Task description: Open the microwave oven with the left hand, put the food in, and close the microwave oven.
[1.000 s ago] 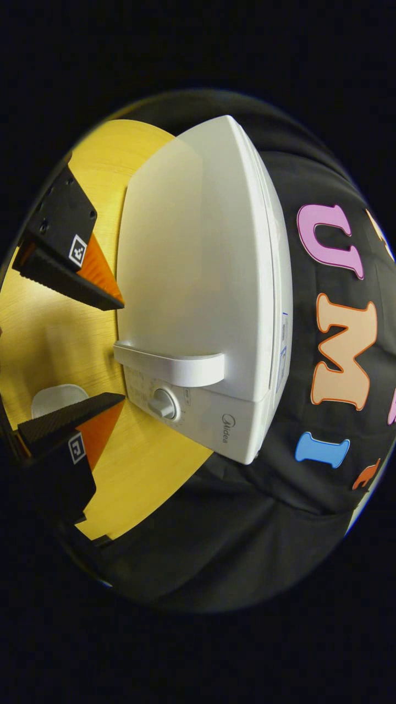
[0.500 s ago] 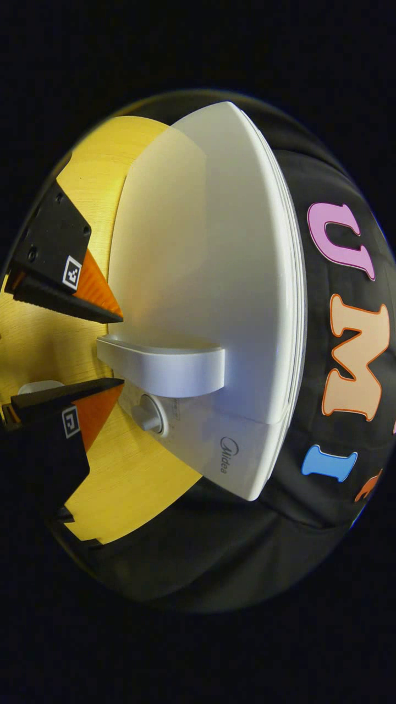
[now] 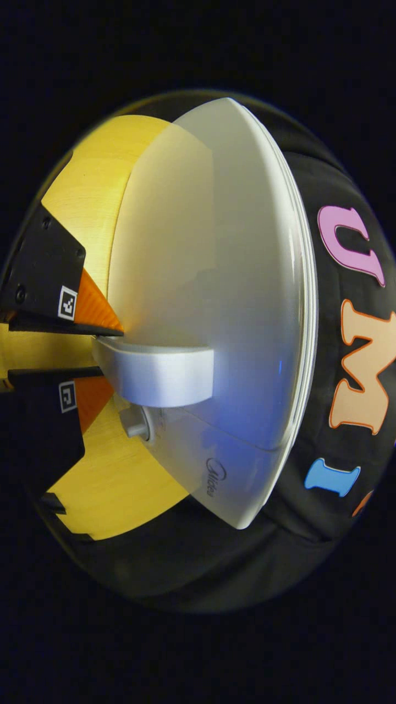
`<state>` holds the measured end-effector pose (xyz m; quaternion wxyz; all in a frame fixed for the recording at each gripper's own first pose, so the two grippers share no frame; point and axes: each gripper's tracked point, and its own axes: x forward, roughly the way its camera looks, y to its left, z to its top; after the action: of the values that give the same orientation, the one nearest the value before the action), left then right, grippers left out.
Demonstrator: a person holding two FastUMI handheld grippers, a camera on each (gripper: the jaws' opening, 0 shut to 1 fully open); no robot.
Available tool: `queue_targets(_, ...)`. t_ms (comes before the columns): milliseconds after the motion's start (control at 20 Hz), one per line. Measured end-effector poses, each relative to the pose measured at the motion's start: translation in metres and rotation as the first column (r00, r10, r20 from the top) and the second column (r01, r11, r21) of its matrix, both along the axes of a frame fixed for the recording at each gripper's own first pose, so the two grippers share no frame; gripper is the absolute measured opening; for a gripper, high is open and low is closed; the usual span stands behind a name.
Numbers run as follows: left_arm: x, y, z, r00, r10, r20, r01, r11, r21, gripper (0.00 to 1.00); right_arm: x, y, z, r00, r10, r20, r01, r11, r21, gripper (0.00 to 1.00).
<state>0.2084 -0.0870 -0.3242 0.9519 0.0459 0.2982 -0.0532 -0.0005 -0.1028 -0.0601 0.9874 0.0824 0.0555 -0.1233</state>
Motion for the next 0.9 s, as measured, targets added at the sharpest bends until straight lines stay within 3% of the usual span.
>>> queue_targets(250,0.0,0.002,-0.001,1.0,0.004,0.008,-0.005,0.999,0.046,0.18,-0.003,0.0,-0.006,1.0,0.013,-0.015,-0.012,1.0,0.004,0.92)
queue_targets(300,-0.002,0.002,-0.001,1.0,0.004,0.005,-0.005,0.999,0.053,0.17,-0.004,0.001,-0.006,1.0,0.016,-0.018,-0.016,1.0,0.004,0.99)
queue_targets(350,-0.003,0.003,-0.001,1.0,0.002,0.011,-0.003,0.998,0.061,0.17,-0.005,0.001,-0.007,1.0,0.021,-0.02,-0.021,1.0,0.004,0.99)
queue_targets(400,-0.004,0.003,-0.001,1.0,0.004,0.016,-0.005,0.998,0.063,0.15,-0.007,0.003,-0.007,0.999,0.028,-0.022,-0.028,1.0,0.003,0.92)
queue_targets(900,-0.006,0.005,0.002,0.994,0.066,0.082,-0.068,0.997,0.031,0.06,-0.034,0.014,-0.024,0.995,0.078,-0.063,-0.078,0.997,-0.006,0.92)
